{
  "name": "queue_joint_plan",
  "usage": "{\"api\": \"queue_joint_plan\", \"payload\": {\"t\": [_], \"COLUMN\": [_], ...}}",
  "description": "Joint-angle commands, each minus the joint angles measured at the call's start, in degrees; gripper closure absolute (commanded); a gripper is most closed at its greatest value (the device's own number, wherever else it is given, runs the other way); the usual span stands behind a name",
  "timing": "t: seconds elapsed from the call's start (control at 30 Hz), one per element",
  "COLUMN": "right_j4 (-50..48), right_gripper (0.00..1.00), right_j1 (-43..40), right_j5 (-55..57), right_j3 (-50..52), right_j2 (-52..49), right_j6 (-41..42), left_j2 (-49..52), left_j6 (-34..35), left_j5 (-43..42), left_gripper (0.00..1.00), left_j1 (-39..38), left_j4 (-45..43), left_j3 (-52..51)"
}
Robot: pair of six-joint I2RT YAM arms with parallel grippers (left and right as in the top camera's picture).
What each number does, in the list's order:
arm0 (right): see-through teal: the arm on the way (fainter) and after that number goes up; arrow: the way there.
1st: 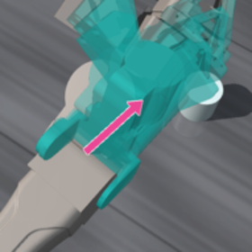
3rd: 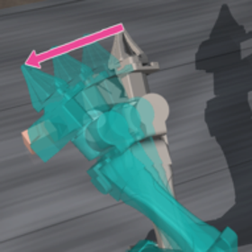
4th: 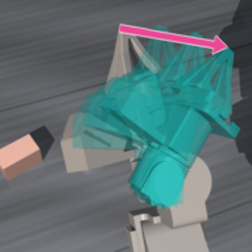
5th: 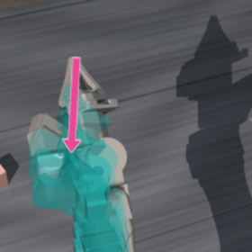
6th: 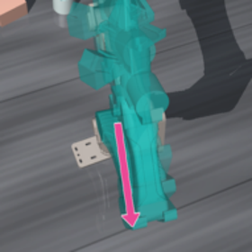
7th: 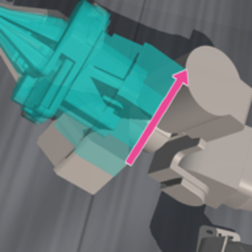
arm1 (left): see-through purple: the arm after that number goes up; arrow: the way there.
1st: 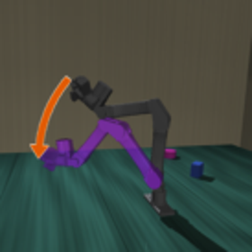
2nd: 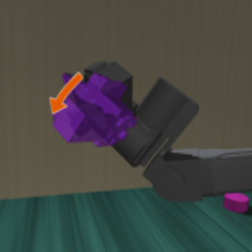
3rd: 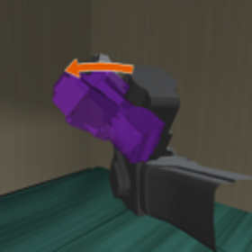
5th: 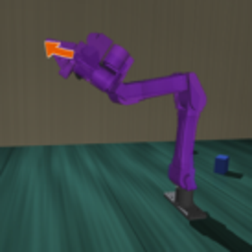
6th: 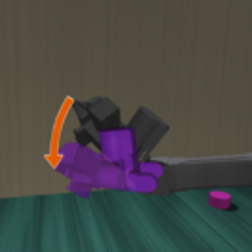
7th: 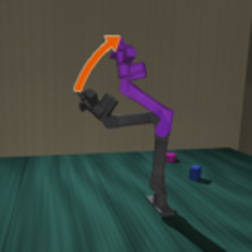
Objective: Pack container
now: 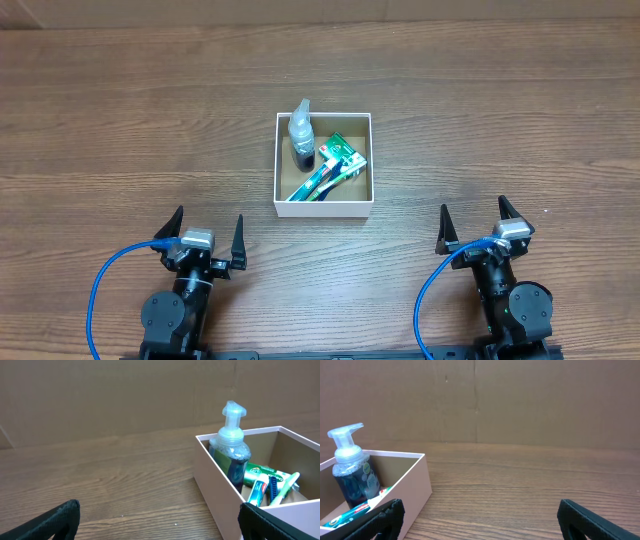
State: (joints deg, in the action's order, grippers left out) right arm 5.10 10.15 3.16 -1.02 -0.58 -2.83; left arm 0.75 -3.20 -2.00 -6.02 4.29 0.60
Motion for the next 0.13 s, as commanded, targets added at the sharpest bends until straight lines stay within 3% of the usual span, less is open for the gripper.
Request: {"api": "queue_joint_plan", "payload": {"t": [0.0,0.1], "right_j4": [-0.5,-0.5], "right_gripper": [0.00,0.00], "right_j1": [-0.3,-0.3], "right_j5": [-0.5,-0.5], "right_j3": [0.5,0.5], "right_j2": [0.4,0.4], "right_j6": [-0.2,-0.2], "left_j2": [-0.5,-0.5], "left_j6": [-0.9,-0.9], "left_j5": [-1.2,-1.2], "left_gripper": [0.00,0.00], "left_j1": [-0.4,-0.4], "left_j4": [-0.1,-0.1], "left_j3": [-0.3,-0.3]}}
